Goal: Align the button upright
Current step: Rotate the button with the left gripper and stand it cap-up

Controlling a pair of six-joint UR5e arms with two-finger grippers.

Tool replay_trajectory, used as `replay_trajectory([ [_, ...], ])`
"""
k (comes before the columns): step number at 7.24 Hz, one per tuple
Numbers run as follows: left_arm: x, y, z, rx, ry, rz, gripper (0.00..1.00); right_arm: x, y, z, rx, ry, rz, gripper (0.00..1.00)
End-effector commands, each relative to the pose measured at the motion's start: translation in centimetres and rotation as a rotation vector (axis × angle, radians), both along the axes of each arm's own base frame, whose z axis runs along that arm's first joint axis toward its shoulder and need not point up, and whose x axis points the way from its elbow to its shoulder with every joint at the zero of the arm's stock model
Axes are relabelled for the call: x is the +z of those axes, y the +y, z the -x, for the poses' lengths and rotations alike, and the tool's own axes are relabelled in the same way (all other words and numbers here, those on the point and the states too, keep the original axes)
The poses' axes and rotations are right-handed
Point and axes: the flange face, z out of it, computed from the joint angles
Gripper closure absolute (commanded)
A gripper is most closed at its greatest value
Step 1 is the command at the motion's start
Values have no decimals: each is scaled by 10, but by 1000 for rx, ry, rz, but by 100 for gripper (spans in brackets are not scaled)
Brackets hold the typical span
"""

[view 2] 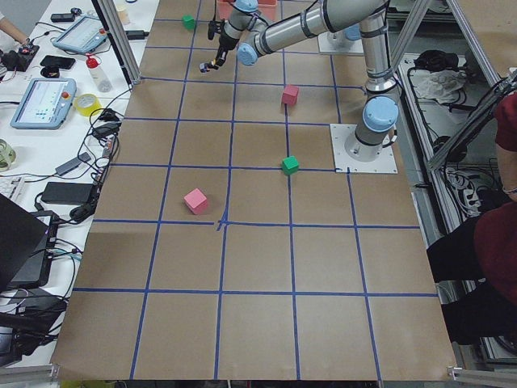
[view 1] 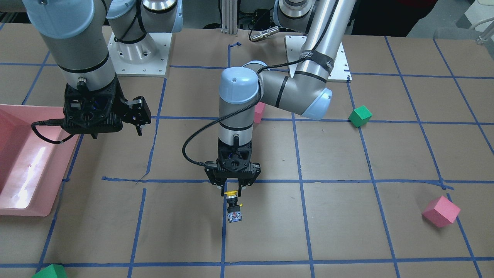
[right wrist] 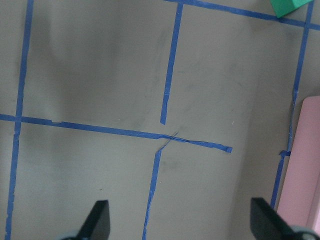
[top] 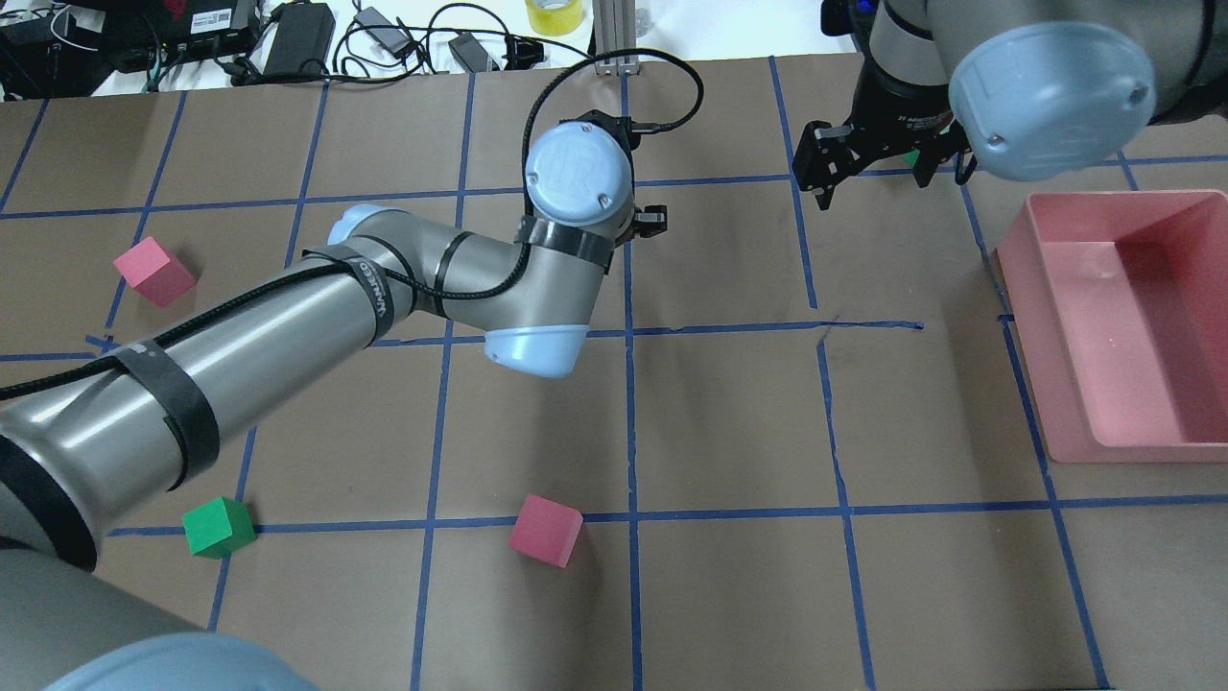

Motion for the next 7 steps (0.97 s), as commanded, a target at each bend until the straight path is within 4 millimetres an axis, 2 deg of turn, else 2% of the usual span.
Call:
replay_trajectory([
  [1, -10, -8, -5, 130, 147, -219, 70, -4, -2, -1, 13, -5, -7, 0],
  [2, -15, -12, -15, 165, 223, -336, 67, -6, -4, 1, 11, 1, -10, 0],
  [3, -10, -21, -21, 180, 292, -408, 67, -4, -2, -1, -5, -8, -11, 0],
  [4, -10, -20, -22, 196, 299, -493, 67, 7, 1, -3, 0, -12, 1, 0],
  [5, -18, -22, -25, 255, 331, -542, 65, 9, -1, 1, -3, -14, -1, 0],
  [6, -37, -23, -28, 277, 338, -580, 64, 9, -1, 3, -12, -14, -5, 0],
  [7, -47, -30, -29, 290, 379, -620, 64, 8, 1, 1, -12, -32, -25, 0],
])
